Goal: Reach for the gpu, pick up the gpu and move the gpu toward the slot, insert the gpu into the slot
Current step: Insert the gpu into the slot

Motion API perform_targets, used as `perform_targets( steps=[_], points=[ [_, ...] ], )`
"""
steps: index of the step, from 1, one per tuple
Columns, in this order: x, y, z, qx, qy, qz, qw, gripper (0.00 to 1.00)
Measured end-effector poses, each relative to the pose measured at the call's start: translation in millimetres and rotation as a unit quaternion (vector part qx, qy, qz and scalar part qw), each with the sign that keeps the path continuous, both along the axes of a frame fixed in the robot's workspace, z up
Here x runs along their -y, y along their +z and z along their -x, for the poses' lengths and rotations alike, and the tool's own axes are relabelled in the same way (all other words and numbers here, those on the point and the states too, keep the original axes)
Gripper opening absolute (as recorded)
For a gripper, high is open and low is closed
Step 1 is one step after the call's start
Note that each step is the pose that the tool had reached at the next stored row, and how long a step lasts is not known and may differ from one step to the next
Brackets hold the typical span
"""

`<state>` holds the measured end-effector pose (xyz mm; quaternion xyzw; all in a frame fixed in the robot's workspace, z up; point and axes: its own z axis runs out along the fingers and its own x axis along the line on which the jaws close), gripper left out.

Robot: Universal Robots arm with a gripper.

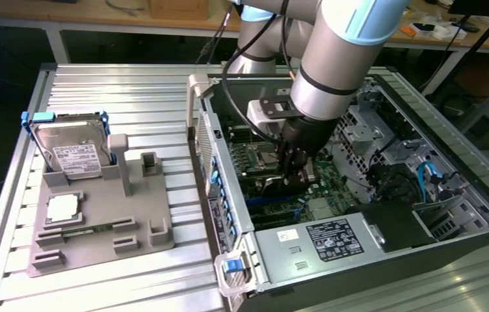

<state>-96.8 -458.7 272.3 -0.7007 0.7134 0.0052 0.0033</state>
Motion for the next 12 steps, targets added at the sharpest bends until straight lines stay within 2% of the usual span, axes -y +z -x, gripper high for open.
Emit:
perform_targets(
  steps=[2, 5, 8, 10, 12],
  points=[
    [-0.2, 0.7, 0.1, 0.0012, 0.0, 0.001, 1.0, 0.27],
    [-1.4, 2.9, 0.2, 0.003, 0.0, 0.0045, 1.0, 0.27],
    [-2.7, 3.7, 1.1, 0.007, 0.0, 0.0063, 1.0, 0.27],
    [-3.4, 3.8, 2.0, 0.0113, 0.0, 0.0071, 0.9999, 0.27],
    [-4.5, 3.7, 4.1, 0.0185, 0.0, 0.0073, 0.9998, 0.27]
  ],
)
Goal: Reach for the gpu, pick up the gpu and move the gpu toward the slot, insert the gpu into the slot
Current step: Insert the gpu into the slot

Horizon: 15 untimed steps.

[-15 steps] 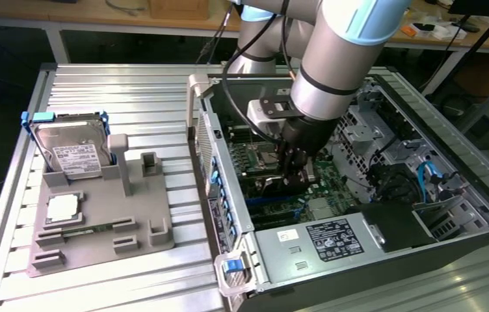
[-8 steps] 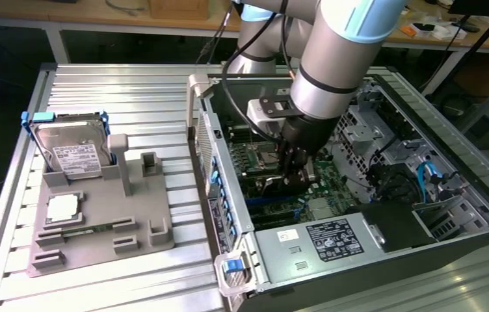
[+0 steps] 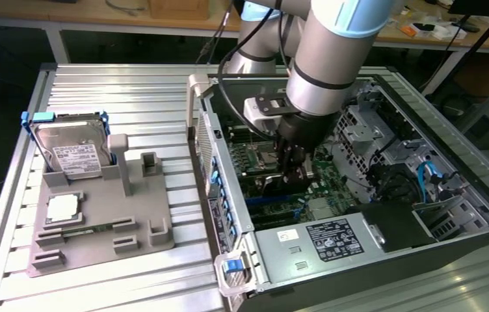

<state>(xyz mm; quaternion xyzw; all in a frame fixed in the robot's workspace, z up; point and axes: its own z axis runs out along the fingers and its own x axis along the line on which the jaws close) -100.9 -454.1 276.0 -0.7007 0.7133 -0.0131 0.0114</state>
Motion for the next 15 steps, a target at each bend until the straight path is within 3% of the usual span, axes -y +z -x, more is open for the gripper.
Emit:
perform_targets(
  steps=[2, 15],
  points=[
    [-0.5, -0.1, 2.5, 0.0037, 0.0, 0.0, 1.0, 0.27],
    [-0.5, -1.9, 4.8, 0.0039, 0.0, -0.0006, 1.0, 0.27]
  ],
)
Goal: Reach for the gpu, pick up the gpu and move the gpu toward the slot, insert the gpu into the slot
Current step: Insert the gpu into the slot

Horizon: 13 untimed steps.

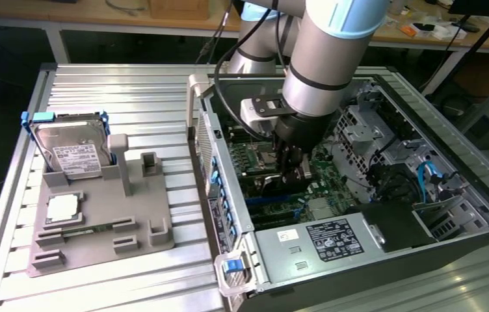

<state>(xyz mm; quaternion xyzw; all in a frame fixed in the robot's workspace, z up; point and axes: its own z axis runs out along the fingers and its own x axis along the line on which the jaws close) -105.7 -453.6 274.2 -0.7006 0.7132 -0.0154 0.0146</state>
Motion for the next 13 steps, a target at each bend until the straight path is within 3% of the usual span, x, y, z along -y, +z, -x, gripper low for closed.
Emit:
perform_targets(
  steps=[13],
  points=[
    [0.0, -3.1, 0.2, -0.0011, 0.0, -0.0005, 1.0, 0.27]
  ],
)
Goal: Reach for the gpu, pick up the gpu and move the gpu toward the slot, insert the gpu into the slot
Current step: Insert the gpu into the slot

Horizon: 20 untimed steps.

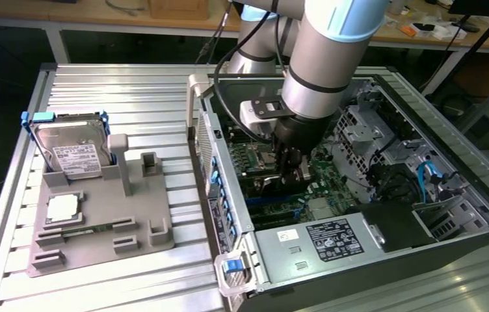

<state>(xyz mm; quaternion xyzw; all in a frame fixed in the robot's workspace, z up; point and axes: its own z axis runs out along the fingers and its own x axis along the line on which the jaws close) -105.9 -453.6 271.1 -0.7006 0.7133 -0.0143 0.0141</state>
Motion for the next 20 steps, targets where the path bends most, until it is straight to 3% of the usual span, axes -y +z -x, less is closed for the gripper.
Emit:
perform_targets(
  steps=[20],
  points=[
    [0.1, -4.0, 1.2, -0.0009, 0.0, -0.002, 1.0, 0.27]
  ],
)
